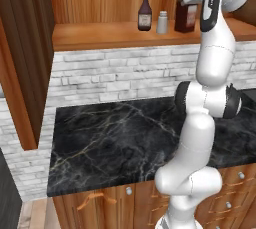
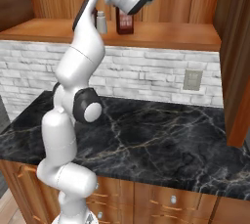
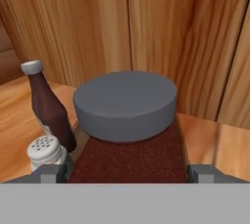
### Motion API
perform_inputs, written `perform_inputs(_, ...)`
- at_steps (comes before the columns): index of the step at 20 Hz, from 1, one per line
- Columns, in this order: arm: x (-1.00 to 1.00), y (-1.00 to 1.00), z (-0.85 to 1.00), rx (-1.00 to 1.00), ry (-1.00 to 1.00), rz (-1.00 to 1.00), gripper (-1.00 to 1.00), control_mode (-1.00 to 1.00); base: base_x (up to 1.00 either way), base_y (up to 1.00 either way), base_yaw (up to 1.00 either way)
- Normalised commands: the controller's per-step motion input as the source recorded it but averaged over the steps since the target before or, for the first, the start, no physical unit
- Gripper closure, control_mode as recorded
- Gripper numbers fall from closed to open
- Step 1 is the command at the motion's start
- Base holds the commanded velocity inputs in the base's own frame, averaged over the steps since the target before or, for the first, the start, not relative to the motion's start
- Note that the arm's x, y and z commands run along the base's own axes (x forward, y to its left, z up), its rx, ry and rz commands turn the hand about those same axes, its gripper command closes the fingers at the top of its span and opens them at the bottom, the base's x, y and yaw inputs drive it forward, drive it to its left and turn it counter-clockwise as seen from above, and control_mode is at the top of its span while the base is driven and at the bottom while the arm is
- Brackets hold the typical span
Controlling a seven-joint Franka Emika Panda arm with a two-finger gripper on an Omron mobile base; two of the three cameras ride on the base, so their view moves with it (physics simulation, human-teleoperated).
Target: Collect the paprika, ketchup, and shaker from the cabinet and place them next to the stove.
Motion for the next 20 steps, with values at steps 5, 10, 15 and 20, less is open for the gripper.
perform_inputs(5, -0.83, -0.05, -0.31, 0.00, -0.06, 0.00, 1.00, -1.00, 0.00, 0.00, 0.00)
perform_inputs(10, -1.00, -0.04, -0.20, 0.00, -0.09, 0.00, 1.00, -1.00, 0.00, 0.00, 0.00)
perform_inputs(15, -1.00, -0.08, -0.22, 0.00, -0.11, 0.00, 1.00, -1.00, 0.00, 0.00, 0.00)
perform_inputs(20, -1.00, -0.15, -0.42, 0.00, -0.15, 0.00, 1.00, -1.00, 0.00, 0.00, 0.00)
